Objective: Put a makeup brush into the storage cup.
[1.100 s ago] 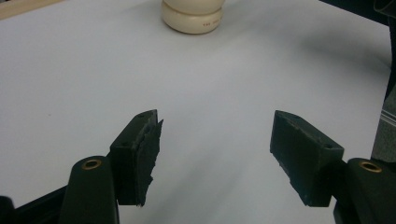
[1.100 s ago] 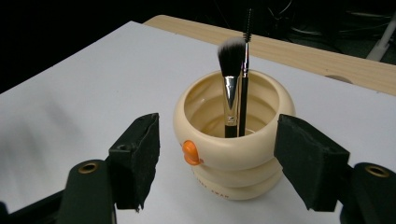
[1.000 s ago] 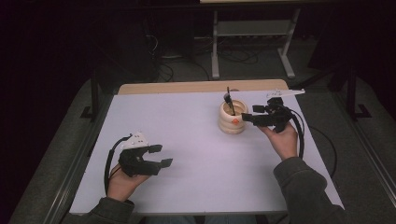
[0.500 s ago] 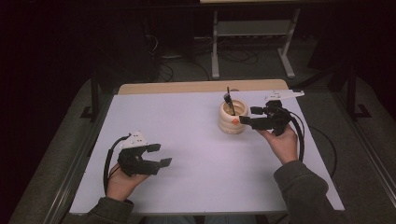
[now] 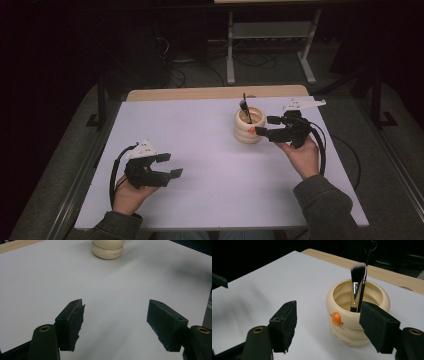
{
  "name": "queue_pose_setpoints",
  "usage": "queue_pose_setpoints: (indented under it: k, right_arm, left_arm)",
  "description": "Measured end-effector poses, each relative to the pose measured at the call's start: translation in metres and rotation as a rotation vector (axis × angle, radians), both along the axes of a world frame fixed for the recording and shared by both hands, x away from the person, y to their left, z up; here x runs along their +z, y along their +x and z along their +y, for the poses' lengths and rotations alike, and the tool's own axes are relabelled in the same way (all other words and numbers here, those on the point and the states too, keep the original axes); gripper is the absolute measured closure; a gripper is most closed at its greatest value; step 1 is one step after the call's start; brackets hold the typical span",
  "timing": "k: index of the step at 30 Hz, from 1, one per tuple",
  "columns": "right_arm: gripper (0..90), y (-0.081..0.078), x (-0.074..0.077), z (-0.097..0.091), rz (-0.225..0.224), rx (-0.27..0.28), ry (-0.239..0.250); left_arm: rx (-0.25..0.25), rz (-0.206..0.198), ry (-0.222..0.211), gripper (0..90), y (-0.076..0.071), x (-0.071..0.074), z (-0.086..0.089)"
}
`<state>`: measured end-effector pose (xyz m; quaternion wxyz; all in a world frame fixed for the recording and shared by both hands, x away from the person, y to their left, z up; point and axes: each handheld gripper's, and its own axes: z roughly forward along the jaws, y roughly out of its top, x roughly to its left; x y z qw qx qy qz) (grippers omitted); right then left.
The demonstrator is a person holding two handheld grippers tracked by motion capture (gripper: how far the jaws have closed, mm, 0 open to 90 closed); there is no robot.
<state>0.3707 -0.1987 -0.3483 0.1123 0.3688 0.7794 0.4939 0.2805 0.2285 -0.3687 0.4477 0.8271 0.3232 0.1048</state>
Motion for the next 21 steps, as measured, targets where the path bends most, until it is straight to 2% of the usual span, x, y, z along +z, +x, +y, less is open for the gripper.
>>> queue_pose_setpoints:
  k: [9, 21]
  right_arm:
    - [29.1, -0.005, -0.005, -0.006, 0.012, -0.012, 0.016]
    - [29.0, -0.014, -0.009, -0.007, 0.011, -0.006, 0.008]
  left_arm:
    - [0.000, -0.001, 0.000, 28.7, 0.001, -0.001, 0.000]
    - [0.002, -0.005, 0.000, 27.8, 0.001, 0.000, 0.001]
